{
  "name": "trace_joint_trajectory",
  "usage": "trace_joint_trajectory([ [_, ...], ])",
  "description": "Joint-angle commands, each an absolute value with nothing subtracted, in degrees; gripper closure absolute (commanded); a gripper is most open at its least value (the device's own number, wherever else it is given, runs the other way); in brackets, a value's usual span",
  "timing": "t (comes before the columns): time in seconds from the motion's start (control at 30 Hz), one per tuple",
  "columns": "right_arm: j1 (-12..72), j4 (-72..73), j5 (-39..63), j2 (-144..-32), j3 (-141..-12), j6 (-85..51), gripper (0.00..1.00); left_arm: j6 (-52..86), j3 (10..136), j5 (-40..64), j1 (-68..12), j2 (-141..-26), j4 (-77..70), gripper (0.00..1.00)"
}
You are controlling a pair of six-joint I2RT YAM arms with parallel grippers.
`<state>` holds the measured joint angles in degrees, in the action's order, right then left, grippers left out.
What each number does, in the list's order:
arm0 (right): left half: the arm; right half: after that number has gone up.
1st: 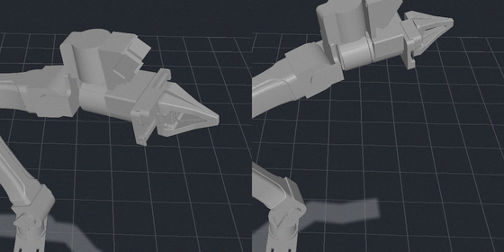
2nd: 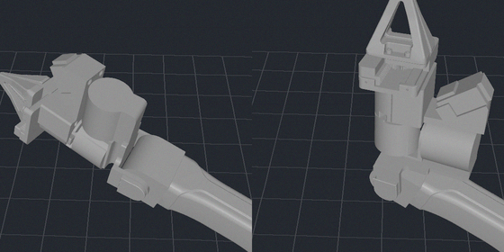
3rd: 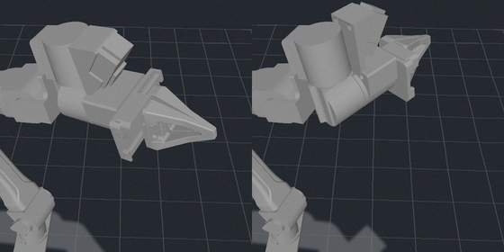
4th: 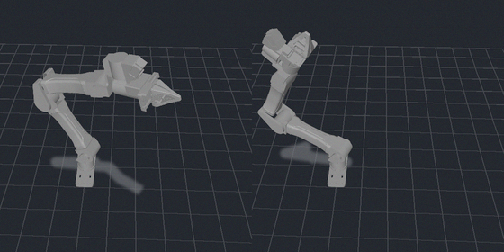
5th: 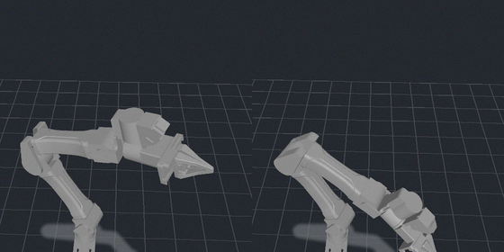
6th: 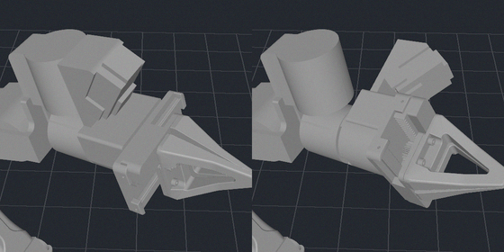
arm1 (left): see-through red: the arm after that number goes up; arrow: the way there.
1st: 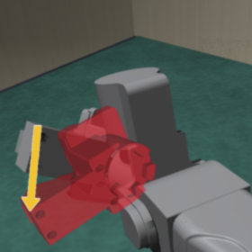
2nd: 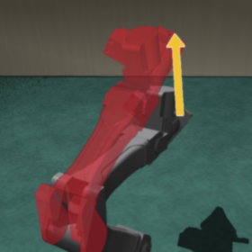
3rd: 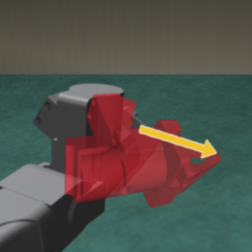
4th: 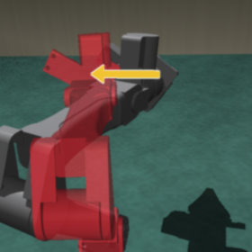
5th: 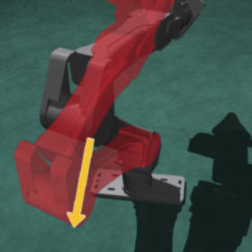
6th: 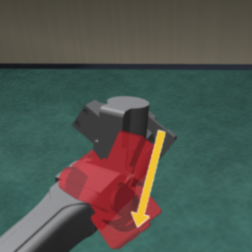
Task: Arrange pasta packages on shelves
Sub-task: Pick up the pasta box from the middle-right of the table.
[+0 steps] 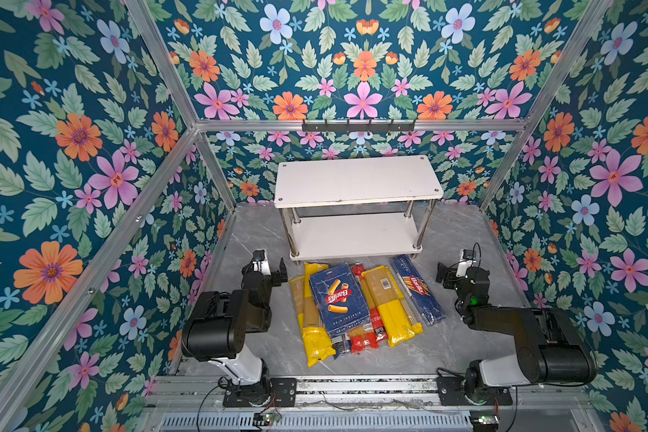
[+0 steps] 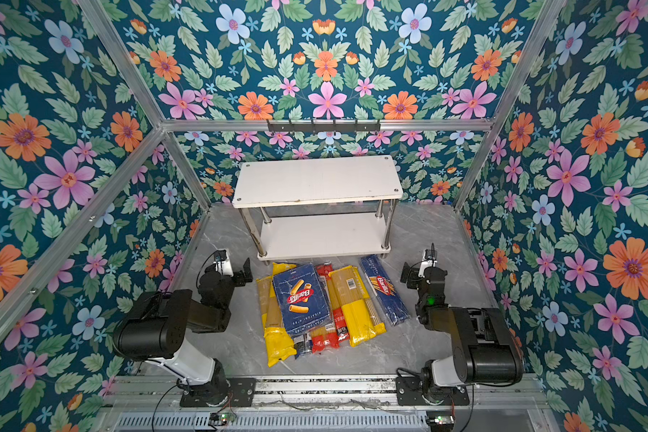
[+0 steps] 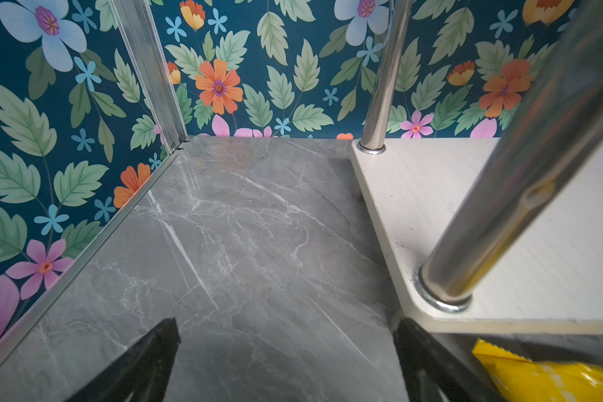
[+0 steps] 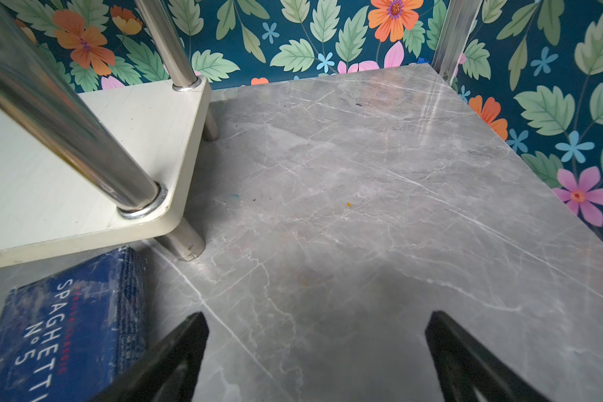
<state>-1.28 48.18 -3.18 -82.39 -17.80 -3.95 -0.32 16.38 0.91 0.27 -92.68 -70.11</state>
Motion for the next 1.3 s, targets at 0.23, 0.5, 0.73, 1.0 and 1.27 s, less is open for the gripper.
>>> trace_joint_trajectory([
  [0.23, -1.23, 50.26, -3.34, -82.44, -17.94, -3.69, 0.01, -0.44, 16.48, 0.68, 0.26, -92.57, -71.59, 0.00],
  [0.5, -1.23, 50.22, -3.25, -82.44, -17.99, -3.78, 0.01, -0.09, 16.70, 1.32, 0.61, -92.55, -71.20, 0.00],
  [0.73, -1.23, 50.08, -3.16, -82.44, -18.06, -3.87, 0.01, -0.17, 16.79, 1.14, 0.68, -92.55, -71.01, 0.00],
  [1.0, -0.15, 48.45, -4.28, -80.50, -18.06, -2.72, 0.01, -0.01, 17.16, 0.44, 0.66, -92.06, -70.40, 0.05],
  [1.27, 1.71, 14.36, -6.55, -69.06, -30.57, -11.70, 0.01, 1.59, 25.12, -4.68, 0.31, -84.64, -49.58, 0.12],
])
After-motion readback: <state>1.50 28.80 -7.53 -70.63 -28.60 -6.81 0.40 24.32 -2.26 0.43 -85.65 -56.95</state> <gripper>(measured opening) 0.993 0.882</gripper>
